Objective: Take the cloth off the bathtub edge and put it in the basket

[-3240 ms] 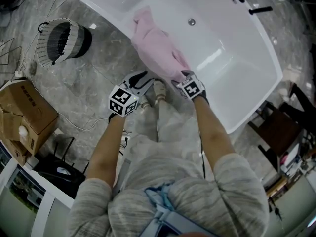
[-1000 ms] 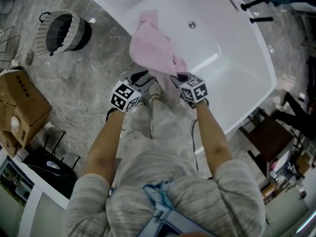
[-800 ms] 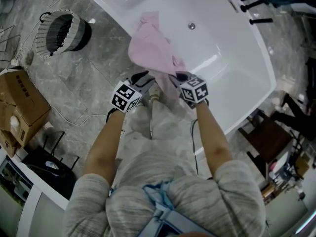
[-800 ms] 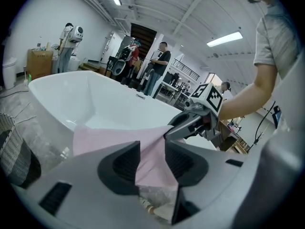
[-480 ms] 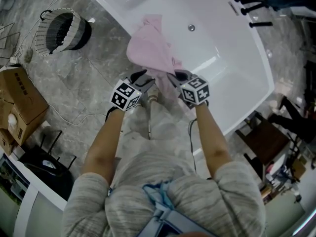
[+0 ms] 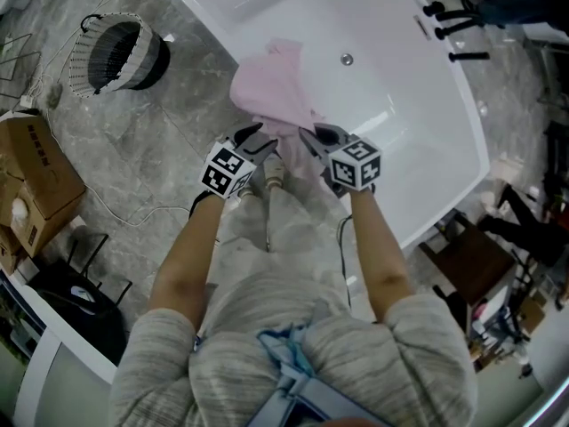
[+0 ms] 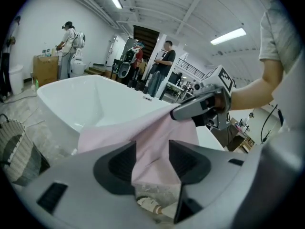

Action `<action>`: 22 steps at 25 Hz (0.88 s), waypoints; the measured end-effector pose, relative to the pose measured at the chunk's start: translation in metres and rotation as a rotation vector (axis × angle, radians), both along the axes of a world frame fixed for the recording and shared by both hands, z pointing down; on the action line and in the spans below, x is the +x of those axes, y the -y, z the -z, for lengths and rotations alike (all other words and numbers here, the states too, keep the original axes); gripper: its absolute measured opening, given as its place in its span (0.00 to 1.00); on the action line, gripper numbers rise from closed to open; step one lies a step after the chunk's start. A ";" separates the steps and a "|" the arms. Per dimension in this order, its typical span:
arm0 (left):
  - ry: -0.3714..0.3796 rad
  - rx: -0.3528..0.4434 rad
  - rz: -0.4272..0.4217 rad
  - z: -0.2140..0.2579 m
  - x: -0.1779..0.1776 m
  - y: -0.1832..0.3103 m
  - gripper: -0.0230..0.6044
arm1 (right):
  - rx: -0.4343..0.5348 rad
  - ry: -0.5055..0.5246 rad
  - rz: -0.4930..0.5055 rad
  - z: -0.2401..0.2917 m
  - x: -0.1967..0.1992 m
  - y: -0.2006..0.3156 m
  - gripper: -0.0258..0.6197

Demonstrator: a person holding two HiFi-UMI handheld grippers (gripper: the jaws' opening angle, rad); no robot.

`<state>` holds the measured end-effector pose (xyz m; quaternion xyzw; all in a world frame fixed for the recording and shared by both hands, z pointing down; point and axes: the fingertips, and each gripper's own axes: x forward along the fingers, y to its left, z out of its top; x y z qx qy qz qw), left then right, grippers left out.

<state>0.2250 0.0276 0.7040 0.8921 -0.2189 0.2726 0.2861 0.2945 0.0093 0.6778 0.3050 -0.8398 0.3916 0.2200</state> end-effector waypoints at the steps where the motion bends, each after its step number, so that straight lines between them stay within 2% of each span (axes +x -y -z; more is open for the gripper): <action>1: 0.010 0.006 0.001 0.000 -0.001 0.000 0.35 | 0.003 0.007 -0.001 0.004 -0.002 0.001 0.06; 3: 0.014 0.007 0.003 0.000 -0.001 0.001 0.36 | 0.009 0.024 -0.003 0.012 -0.004 0.003 0.06; 5: 0.023 0.012 -0.008 -0.001 0.002 0.000 0.48 | 0.019 0.044 -0.003 0.021 -0.007 0.005 0.06; 10: 0.113 0.092 -0.029 -0.008 0.000 0.006 0.64 | 0.057 0.093 0.030 0.045 -0.015 0.009 0.06; 13: 0.149 0.129 -0.021 -0.008 -0.002 0.015 0.80 | 0.072 0.120 0.066 0.058 -0.019 0.008 0.06; 15: 0.166 0.151 -0.020 -0.006 -0.002 0.021 0.94 | 0.083 0.139 0.096 0.068 -0.023 0.008 0.06; 19: 0.178 0.193 -0.098 -0.002 0.007 0.025 0.95 | 0.088 0.191 0.170 0.083 -0.034 0.004 0.06; 22: 0.209 0.245 -0.154 0.000 0.014 0.028 0.95 | 0.095 0.295 0.226 0.103 -0.048 0.002 0.05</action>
